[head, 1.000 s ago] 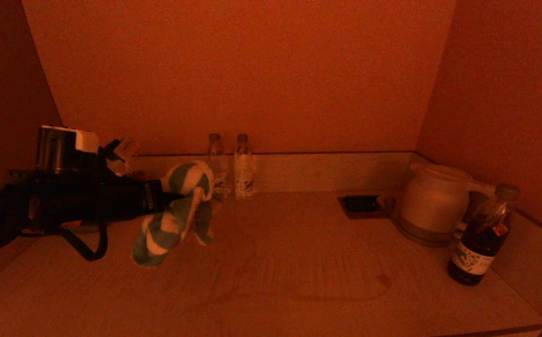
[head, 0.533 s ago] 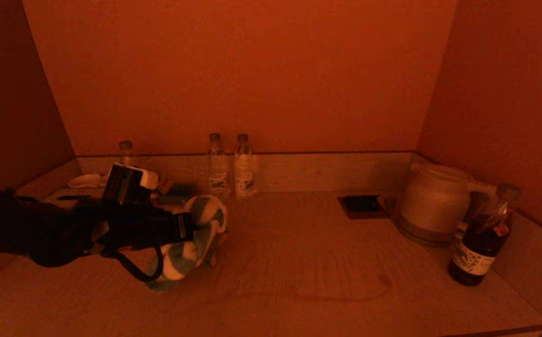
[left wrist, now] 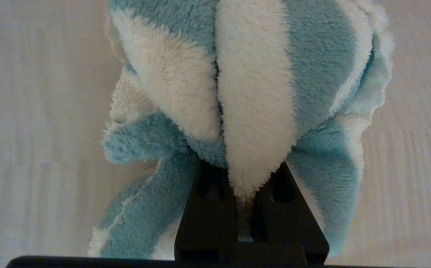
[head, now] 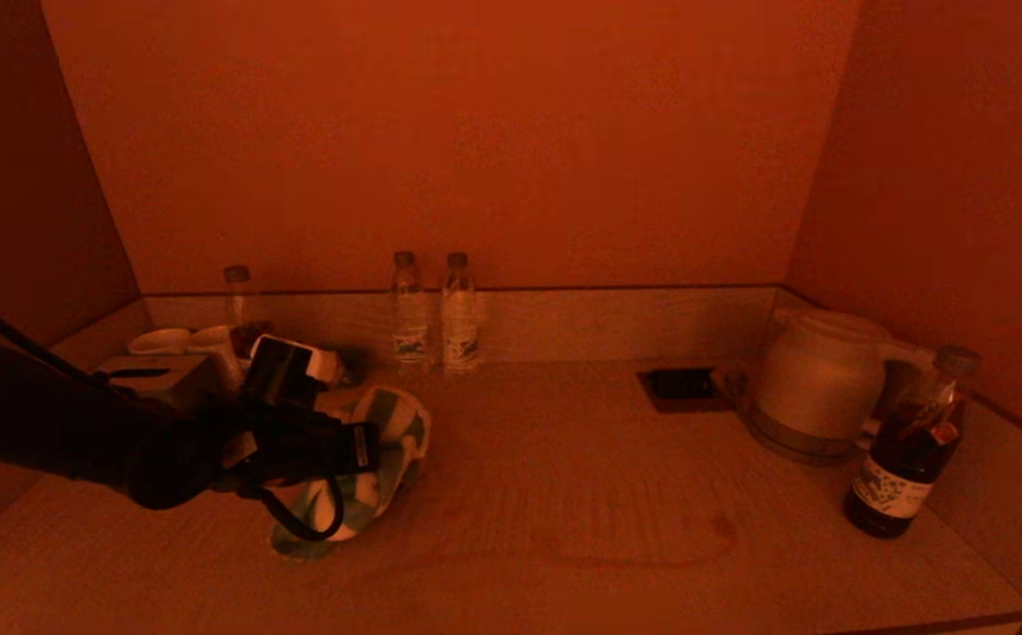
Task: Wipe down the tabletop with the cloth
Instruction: Sweep the stains on the table
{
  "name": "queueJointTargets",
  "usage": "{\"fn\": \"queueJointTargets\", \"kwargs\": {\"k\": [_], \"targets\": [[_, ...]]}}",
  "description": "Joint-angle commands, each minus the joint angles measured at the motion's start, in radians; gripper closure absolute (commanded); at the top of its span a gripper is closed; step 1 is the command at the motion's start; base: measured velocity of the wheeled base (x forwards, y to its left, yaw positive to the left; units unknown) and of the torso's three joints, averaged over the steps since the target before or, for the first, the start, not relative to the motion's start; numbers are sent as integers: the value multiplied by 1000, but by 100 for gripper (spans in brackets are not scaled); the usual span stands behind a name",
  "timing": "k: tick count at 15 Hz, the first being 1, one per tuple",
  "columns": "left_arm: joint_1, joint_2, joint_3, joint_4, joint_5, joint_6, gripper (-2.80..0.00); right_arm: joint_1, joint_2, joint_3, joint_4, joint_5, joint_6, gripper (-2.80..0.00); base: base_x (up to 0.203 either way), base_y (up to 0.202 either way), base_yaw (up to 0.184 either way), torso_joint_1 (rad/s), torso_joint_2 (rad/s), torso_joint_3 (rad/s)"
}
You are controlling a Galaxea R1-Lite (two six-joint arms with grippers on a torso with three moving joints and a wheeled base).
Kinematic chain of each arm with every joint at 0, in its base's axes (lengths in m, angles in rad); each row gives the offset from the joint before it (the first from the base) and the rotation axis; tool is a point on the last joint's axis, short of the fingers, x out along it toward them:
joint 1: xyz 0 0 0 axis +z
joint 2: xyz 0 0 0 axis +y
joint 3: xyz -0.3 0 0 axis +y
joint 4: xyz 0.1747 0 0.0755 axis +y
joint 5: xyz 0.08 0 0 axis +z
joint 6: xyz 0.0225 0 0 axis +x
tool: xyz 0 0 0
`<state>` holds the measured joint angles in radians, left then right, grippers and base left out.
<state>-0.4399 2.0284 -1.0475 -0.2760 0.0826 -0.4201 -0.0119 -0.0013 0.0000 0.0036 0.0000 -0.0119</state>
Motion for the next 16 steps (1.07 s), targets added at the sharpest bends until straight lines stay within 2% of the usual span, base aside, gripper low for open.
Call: {"fn": "queueJointTargets", "kwargs": {"k": [1,7,13,16], "targets": [[1,42,-29,-2,4,-8,0,0,1,0,-1,0,0,0,0,0,0,0,0,0],[1,164,-181,4,61,-33,0,0,1,0,-1,0,0,0,0,0,0,0,0,0],[-5,182,-210,12,75,-40,0,0,1,0,-1,0,0,0,0,0,0,0,0,0],[-76,181,-238,20,75,-45,0,0,1,0,-1,0,0,0,0,0,0,0,0,0]]}}
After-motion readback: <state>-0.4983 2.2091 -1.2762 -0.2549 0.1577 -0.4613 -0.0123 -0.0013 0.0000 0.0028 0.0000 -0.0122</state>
